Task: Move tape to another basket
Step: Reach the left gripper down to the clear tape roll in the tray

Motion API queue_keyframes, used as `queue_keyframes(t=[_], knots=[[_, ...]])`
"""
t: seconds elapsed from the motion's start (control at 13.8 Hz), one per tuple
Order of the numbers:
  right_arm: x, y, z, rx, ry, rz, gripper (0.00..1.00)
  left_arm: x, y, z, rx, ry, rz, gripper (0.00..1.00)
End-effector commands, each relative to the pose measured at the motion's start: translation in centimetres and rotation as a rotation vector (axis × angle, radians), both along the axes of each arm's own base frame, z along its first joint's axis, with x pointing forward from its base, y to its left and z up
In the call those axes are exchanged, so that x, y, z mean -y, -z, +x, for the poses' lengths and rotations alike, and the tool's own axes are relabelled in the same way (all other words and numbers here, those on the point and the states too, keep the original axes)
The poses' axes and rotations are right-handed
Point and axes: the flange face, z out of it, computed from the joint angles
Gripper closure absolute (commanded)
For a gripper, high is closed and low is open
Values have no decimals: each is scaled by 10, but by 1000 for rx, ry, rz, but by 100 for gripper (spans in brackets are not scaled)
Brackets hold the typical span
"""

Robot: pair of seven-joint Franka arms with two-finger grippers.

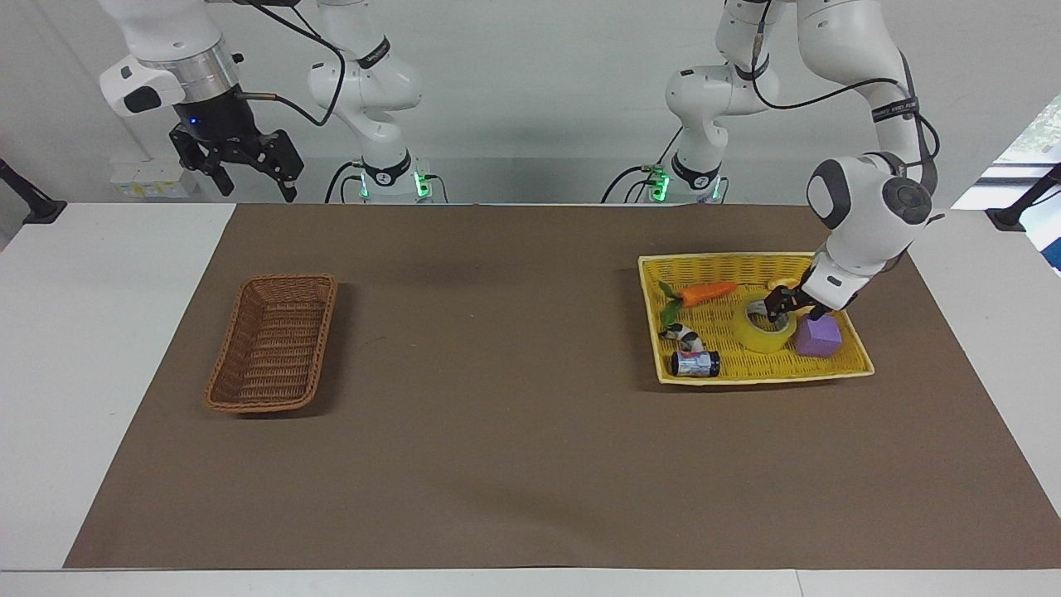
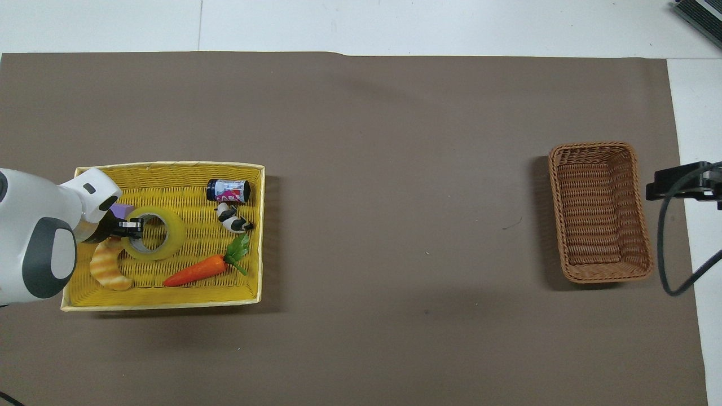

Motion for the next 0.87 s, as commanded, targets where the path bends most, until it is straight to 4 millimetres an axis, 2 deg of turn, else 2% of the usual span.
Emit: queue_keyframes(t=[0.0, 0.14, 0.36, 0.58, 0.65, 0.72, 0.8], knots=[[1, -3, -4, 0, 14, 17, 0, 6, -8, 4, -40, -1, 2, 100], [1, -3, -4, 0, 14, 17, 0, 7, -16, 5, -31, 0, 2, 100], [1, -3, -4, 2, 14, 17, 0, 7, -39, 9, -44, -12, 2, 100], [1, -3, -4, 0, 14, 17, 0, 19, -40, 2, -66, -84, 11, 100], [1, -3, -4, 0, 14, 17, 0, 24, -38, 0, -74, -160, 21, 98], [2, -3, -4, 0, 16, 17, 0, 32, -38, 1, -67, -205, 27, 89], [1, -3, -4, 0, 13, 17, 0, 32, -38, 1, -64, -239, 32, 80]])
